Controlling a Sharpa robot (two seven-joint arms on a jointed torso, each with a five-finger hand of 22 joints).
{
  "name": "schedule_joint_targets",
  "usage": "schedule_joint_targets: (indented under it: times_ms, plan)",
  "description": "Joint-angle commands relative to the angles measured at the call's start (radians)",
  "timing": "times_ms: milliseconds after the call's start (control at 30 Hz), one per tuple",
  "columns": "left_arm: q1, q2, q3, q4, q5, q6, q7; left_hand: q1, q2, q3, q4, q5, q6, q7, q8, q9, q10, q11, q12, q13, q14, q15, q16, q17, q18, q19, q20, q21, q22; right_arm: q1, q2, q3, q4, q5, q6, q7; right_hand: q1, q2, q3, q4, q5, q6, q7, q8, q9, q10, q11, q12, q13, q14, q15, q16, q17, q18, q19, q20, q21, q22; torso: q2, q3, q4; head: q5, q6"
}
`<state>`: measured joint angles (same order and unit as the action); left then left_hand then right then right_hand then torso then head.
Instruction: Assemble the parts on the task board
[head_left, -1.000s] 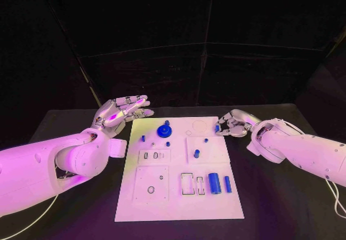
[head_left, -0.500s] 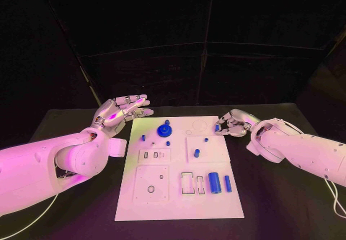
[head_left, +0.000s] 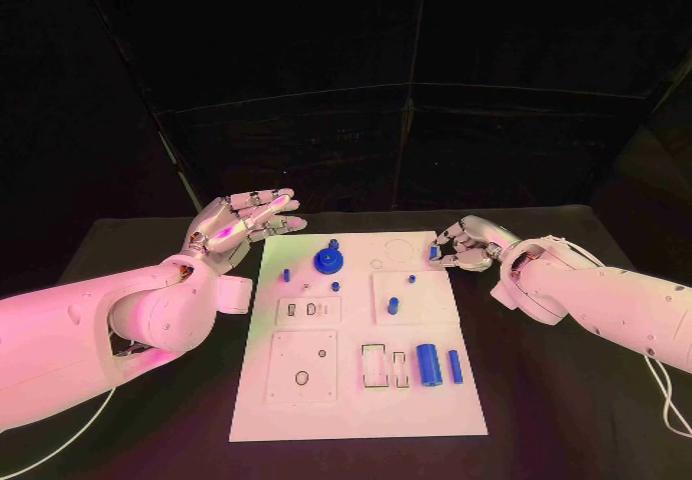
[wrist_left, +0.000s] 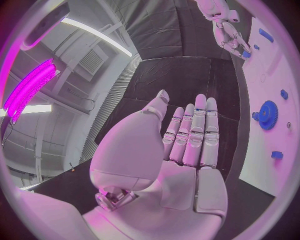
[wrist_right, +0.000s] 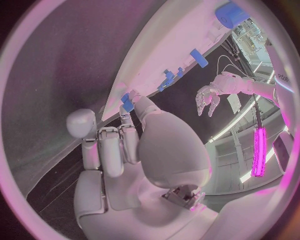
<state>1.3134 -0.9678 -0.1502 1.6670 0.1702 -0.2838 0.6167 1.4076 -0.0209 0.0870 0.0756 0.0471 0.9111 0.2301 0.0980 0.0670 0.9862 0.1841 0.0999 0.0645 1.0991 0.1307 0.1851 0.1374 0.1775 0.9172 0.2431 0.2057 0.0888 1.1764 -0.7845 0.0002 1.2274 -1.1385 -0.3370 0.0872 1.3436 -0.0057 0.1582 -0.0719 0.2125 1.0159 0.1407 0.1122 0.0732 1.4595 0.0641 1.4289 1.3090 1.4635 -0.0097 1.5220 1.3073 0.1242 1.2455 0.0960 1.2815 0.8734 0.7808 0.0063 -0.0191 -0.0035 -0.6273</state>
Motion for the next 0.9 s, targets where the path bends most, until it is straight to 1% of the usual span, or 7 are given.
schedule_joint_targets:
  times_ms: [33,133,300,467,600,767,900]
  plan:
    - [0.001,0.0,0.001,0.001,-0.002,0.012,0.006,0.001,0.011,0.001,-0.006,-0.001,0.001,0.017,-0.005,0.0,0.004,0.004,-0.007,0.002,0.004,0.003,-0.007,0.001,0.003,0.009,0.0,-0.003,-0.001,0.002,0.0,0.001,0.005,0.029,-0.037,-0.002,0.013,0.027,0.025,-0.005,-0.005,0.013,0.0,0.004,-0.001,0.002,-0.011,0.005,0.085,0.079,-0.009,0.004,0.125,0.001,0.0,-0.006,0.005,0.0,0.0,0.0001,0.0016,0.0,-0.001]
    - [0.001,-0.001,0.001,0.001,-0.002,0.011,0.005,0.001,0.011,0.001,-0.006,-0.001,0.001,0.017,-0.005,0.0,0.004,0.004,-0.007,0.001,0.004,0.003,-0.007,0.001,0.003,0.009,0.0,-0.004,-0.001,0.002,-0.003,0.001,0.013,0.045,-0.051,0.003,0.024,0.056,0.057,-0.009,-0.016,0.023,-0.003,0.008,-0.001,0.005,-0.013,0.007,0.09,0.08,-0.012,0.005,0.129,0.0,0.002,-0.009,0.006,0.002,0.0,0.0003,0.0026,0.002,-0.001]
    - [0.001,-0.003,0.001,0.003,-0.002,0.01,0.005,0.001,0.011,0.001,-0.006,-0.001,0.001,0.017,-0.005,0.0,0.004,0.004,-0.007,0.001,0.004,0.003,-0.007,0.001,0.003,0.009,0.0,-0.004,-0.001,0.002,-0.01,0.001,0.04,0.073,-0.073,0.01,0.03,0.072,0.098,-0.018,-0.011,0.033,-0.006,0.01,-0.001,0.006,-0.016,0.008,0.092,0.081,-0.014,0.007,0.134,0.0,0.003,-0.012,0.008,0.005,-0.002,-0.0009,0.0024,0.002,-0.001]
    - [0.001,-0.007,0.001,0.005,-0.002,0.009,0.005,0.001,0.011,0.001,-0.006,-0.001,0.001,0.017,-0.005,0.0,0.004,0.004,-0.007,0.001,0.004,0.003,-0.007,0.001,0.003,0.009,0.0,-0.004,-0.001,0.002,-0.026,0.001,0.1,0.089,-0.095,0.002,0.021,0.067,0.124,-0.023,-0.004,0.036,-0.006,0.009,-0.002,0.008,-0.016,0.009,0.094,0.081,-0.015,0.007,0.135,-0.001,0.004,-0.013,0.01,0.007,-0.004,-0.0014,0.0016,0.004,0.001]
    - [0.001,-0.011,0.001,0.006,-0.002,0.007,0.005,0.001,0.011,0.001,-0.006,-0.001,0.001,0.017,-0.005,0.0,0.004,0.004,-0.007,0.001,0.004,0.003,-0.007,0.001,0.003,0.009,0.0,-0.004,-0.001,0.003,-0.039,0.001,0.159,0.095,-0.106,-0.02,0.012,0.061,0.132,-0.024,-0.005,0.038,-0.005,0.009,-0.002,0.009,-0.016,0.01,0.095,0.082,-0.015,0.007,0.136,-0.001,0.004,-0.013,0.01,0.007,-0.01,-0.0048,0.0029,0.004,0.0]
    - [0.002,-0.014,0.001,0.005,-0.002,0.004,0.004,0.003,0.012,0.001,-0.008,-0.001,0.001,0.017,-0.005,0.0,0.004,0.004,-0.008,0.001,0.004,0.003,-0.008,0.001,0.003,0.01,0.0,-0.004,-0.001,0.004,-0.039,0.002,0.232,0.095,-0.12,-0.074,-0.016,0.05,0.144,-0.015,-0.037,0.04,-0.007,0.007,-0.003,0.009,-0.017,0.008,0.094,0.082,-0.015,0.007,0.135,-0.001,0.004,-0.012,0.01,0.006,-0.014,-0.008,0.0052,0.006,-0.002]
    - [0.002,-0.014,0.001,0.004,-0.002,0.004,0.003,0.003,0.012,0.001,-0.008,-0.001,0.001,0.017,-0.005,0.0,0.004,0.004,-0.008,0.001,0.004,0.003,-0.008,0.001,0.003,0.01,0.0,-0.004,-0.001,0.004,-0.018,0.002,0.276,0.079,-0.129,-0.126,-0.034,0.042,0.148,-0.007,-0.069,0.043,-0.009,0.007,-0.003,0.01,-0.018,0.008,0.095,0.082,-0.015,0.007,0.136,-0.001,0.004,-0.013,0.01,0.006,-0.017,-0.0107,0.0082,0.011,-0.006]
